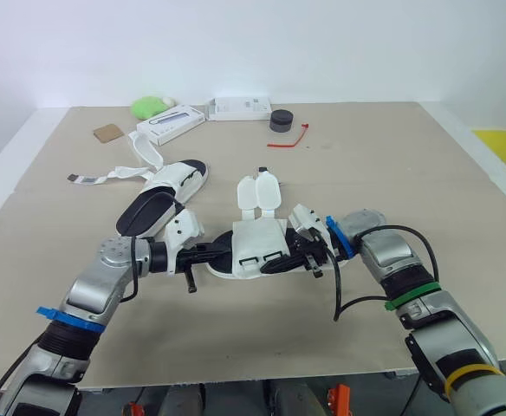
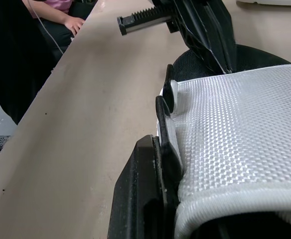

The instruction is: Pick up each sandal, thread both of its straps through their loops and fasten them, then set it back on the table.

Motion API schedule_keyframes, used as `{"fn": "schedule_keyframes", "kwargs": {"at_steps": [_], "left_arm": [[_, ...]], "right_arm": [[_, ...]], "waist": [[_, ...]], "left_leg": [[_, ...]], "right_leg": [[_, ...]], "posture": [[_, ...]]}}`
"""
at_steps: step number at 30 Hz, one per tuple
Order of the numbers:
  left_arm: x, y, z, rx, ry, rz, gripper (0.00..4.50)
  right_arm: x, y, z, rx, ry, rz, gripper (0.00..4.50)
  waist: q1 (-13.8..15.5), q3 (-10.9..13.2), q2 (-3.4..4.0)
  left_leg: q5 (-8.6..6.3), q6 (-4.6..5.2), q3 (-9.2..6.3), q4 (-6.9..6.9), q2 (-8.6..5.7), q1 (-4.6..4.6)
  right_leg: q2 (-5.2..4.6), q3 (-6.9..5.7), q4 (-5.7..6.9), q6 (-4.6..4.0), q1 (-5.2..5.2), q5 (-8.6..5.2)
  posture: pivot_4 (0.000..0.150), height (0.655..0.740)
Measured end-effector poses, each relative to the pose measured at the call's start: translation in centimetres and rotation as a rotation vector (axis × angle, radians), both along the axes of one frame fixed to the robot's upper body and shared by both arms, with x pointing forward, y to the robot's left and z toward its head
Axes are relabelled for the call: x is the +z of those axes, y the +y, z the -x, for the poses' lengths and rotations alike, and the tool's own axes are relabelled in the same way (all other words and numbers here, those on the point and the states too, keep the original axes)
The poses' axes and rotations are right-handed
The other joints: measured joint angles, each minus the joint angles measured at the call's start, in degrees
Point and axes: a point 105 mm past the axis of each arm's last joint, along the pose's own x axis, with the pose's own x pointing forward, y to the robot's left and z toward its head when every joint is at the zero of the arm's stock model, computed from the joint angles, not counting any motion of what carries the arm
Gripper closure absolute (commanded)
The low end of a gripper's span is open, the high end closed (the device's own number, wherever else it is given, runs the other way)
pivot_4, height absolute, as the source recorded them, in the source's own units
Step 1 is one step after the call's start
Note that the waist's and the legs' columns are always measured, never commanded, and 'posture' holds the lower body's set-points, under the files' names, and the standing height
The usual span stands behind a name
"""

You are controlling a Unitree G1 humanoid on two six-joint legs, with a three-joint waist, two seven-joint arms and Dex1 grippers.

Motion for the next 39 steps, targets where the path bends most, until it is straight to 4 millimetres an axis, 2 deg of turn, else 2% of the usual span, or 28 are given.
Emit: {"fn": "schedule_keyframes", "kwargs": {"at_steps": [3,9,12,20,27,33,39], "left_arm": [[-0.1,0.3,0.3,-0.024,-0.006,-0.013,4.45],[-0.6,0.8,-0.8,-0.053,-0.076,-0.066,4.45],[-0.9,0.3,-1.7,-0.068,-0.139,-0.061,4.45],[-0.8,-1.9,-2.2,-0.176,-0.232,-0.023,4.45],[-0.4,-2.5,-2.5,-0.298,-0.266,-0.093,4.45],[-0.2,-2.2,-2.9,-0.341,-0.278,-0.123,4.45],[-0.1,-1.1,-3.4,-0.356,-0.311,-0.166,4.45]], "right_arm": [[0.0,0.0,0.0,-0.001,0.000,0.003,4.50],[-0.1,-0.2,0.0,-0.018,0.013,-0.001,4.50],[-0.1,-0.5,0.1,-0.031,0.016,-0.001,4.50],[-0.1,-1.3,0.3,-0.057,0.024,-0.002,4.50],[0.0,-1.2,0.5,-0.051,0.025,-0.003,4.50],[0.0,-1.0,0.5,-0.050,0.025,-0.005,4.50],[0.0,-0.7,0.7,-0.043,0.023,-0.007,4.50]], "waist": [[0.0,0.0,0.00],[0.2,0.0,0.00],[0.4,0.0,0.04],[1.0,-0.1,0.03],[0.9,-0.1,0.03],[0.7,-0.1,0.03],[0.3,-0.1,0.03]], "left_leg": [[0.00,0.00,0.00,0.01,0.00,0.00],[0.03,-0.02,0.00,0.07,-0.01,0.02],[0.06,-0.06,0.00,0.14,-0.07,0.02],[0.08,-0.11,0.00,0.18,-0.14,-0.03],[0.07,-0.11,-0.03,0.04,-0.12,-0.06],[0.07,-0.11,-0.04,0.03,-0.11,-0.07],[0.06,-0.10,-0.05,-0.01,-0.12,-0.08]], "right_leg": [[0.00,0.00,0.00,-0.01,0.01,0.00],[-0.01,0.00,0.00,-0.22,0.06,-0.09],[-0.08,0.00,-0.02,-0.17,0.14,-0.06],[-0.12,0.02,-0.03,-0.14,0.14,-0.06],[-0.05,0.02,-0.03,0.09,0.08,-0.01],[-0.05,0.02,-0.03,0.08,0.07,-0.02],[-0.05,0.02,-0.03,0.08,0.04,-0.06]], "posture": [[0.150,0.7400],[0.150,0.7400],[0.150,0.7400],[0.150,0.7400],[0.150,0.7400],[0.150,0.7400],[0.150,0.7400]]}}
